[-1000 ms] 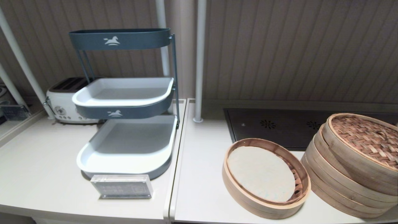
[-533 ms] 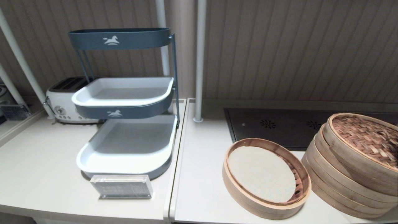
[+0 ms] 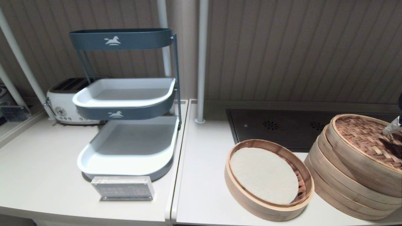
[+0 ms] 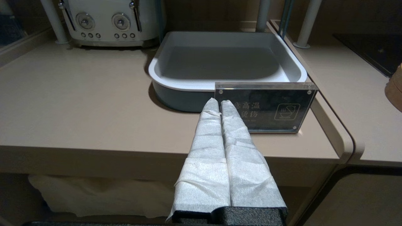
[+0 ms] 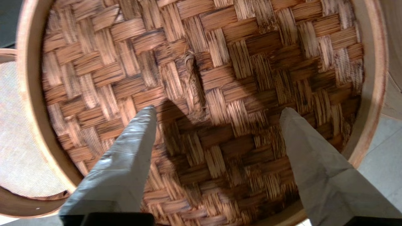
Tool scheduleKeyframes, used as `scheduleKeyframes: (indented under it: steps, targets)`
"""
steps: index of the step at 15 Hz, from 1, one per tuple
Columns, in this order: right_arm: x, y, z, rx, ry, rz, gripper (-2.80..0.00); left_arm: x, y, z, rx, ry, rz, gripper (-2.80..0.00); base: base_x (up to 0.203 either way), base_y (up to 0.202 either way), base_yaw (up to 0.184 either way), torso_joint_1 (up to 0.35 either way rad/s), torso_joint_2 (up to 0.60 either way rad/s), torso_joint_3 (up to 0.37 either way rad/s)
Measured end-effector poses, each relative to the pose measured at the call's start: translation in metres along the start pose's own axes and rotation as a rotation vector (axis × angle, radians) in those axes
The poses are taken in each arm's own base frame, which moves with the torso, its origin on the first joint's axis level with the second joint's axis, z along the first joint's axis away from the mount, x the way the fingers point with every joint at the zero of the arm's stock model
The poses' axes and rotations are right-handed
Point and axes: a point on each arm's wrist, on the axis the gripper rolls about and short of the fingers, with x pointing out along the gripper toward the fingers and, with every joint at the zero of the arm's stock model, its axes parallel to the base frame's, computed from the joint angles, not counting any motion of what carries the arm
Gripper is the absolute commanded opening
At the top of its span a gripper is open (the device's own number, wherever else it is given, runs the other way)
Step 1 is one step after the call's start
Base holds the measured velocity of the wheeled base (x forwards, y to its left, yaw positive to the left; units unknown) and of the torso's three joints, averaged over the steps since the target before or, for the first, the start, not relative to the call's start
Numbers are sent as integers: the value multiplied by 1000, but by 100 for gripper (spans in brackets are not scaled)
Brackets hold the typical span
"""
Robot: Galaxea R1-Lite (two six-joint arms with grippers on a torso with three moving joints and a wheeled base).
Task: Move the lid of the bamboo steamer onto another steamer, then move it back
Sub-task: Pick up the steamer
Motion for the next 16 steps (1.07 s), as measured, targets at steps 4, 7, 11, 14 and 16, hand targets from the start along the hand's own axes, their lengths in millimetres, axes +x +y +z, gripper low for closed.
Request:
scheduleKeyframes:
  steps: [4,7,11,14,16]
  targets:
    - [9,-1,2,-1,20,2,0,0,0,0,0,0,0,-280,0,0,0,0,0,0]
    - [15,-2,6,-2,21,3,0,0,0,0,0,0,0,-280,0,0,0,0,0,0]
    - [17,-3,8,-2,23,3,0,0,0,0,-1,0,0,-280,0,0,0,0,0,0]
    - [18,-1,6,-9,31,7,0,0,0,0,0,0,0,-280,0,0,0,0,0,0]
    - [19,0,6,-20,35,8,0,0,0,0,0,0,0,-280,0,0,0,0,0,0]
